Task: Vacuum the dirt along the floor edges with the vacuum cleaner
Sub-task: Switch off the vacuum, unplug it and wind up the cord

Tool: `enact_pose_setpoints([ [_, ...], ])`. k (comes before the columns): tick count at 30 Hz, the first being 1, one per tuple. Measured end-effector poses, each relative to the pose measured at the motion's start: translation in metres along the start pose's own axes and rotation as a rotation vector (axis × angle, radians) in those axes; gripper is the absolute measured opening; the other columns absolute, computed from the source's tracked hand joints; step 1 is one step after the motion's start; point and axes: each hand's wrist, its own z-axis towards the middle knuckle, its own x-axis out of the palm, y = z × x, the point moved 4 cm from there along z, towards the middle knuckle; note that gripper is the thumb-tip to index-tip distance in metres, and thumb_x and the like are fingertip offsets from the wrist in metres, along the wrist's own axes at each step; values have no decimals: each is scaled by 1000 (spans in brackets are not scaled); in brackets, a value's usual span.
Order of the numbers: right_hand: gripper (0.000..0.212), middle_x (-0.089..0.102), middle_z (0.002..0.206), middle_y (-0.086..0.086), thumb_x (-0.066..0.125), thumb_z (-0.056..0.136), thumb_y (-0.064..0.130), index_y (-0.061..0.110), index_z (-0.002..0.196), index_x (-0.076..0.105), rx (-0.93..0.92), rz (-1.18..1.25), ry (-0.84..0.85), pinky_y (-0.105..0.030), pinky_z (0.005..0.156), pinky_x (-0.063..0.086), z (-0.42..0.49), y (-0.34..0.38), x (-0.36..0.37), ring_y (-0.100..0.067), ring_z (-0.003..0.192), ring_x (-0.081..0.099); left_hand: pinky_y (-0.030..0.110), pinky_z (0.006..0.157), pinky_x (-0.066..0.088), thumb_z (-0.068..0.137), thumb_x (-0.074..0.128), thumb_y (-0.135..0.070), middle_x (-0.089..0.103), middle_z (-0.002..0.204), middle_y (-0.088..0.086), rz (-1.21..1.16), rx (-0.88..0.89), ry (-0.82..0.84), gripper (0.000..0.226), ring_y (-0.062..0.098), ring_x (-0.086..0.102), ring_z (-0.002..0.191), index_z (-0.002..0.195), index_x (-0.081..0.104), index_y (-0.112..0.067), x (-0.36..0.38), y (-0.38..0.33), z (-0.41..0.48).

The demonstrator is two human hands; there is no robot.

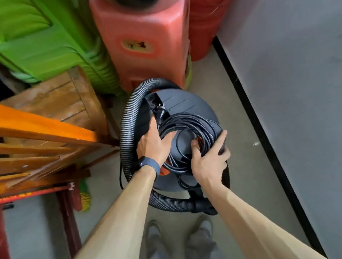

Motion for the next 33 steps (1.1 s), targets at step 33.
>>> enact_pose_setpoints([
  [33, 91, 12, 163, -21, 45, 98, 68, 44, 161, -18, 34, -127, -31, -57, 103, 41, -20, 40, 68, -51, 135, 35, 42, 90, 48, 90, 52, -63, 62, 131, 11, 156, 53, -11, 77, 40, 60, 111, 153, 17, -35, -48, 40, 49],
])
